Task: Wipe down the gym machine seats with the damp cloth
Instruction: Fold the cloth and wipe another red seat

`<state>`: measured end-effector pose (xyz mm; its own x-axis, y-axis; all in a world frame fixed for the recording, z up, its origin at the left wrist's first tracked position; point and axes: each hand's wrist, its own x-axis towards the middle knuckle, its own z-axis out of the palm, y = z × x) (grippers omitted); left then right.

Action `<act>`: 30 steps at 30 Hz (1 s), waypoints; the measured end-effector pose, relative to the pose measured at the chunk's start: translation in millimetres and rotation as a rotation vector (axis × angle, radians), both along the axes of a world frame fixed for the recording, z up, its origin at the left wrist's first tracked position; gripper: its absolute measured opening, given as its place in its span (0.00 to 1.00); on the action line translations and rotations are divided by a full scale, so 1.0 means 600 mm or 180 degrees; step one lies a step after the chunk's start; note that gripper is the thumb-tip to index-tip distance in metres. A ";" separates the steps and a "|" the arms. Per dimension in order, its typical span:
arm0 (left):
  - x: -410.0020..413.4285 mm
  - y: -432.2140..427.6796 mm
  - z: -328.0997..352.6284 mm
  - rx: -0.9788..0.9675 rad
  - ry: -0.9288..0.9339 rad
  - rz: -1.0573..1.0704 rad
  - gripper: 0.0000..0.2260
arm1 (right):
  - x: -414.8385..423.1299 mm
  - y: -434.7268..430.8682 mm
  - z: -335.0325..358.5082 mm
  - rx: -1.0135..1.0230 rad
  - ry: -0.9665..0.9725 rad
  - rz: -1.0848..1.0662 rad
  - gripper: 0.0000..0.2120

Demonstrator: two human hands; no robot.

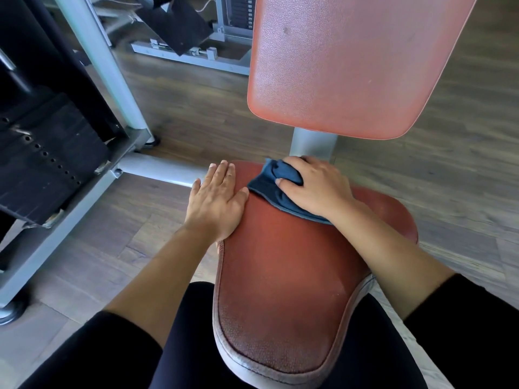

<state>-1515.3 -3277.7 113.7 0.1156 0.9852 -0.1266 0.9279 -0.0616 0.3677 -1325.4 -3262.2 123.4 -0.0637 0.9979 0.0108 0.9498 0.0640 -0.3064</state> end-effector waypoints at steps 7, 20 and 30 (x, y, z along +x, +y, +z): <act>-0.015 -0.001 0.002 -0.0001 -0.0184 -0.0193 0.25 | 0.016 -0.068 0.015 0.0121 0.0181 0.0496 0.23; -0.022 -0.003 -0.006 0.0305 -0.0560 -0.0186 0.24 | 0.108 -0.040 -0.001 0.0106 -0.0037 -0.0478 0.18; -0.045 -0.035 -0.008 0.0488 -0.0777 0.0219 0.24 | -0.031 0.043 0.002 0.0065 0.0030 0.0273 0.17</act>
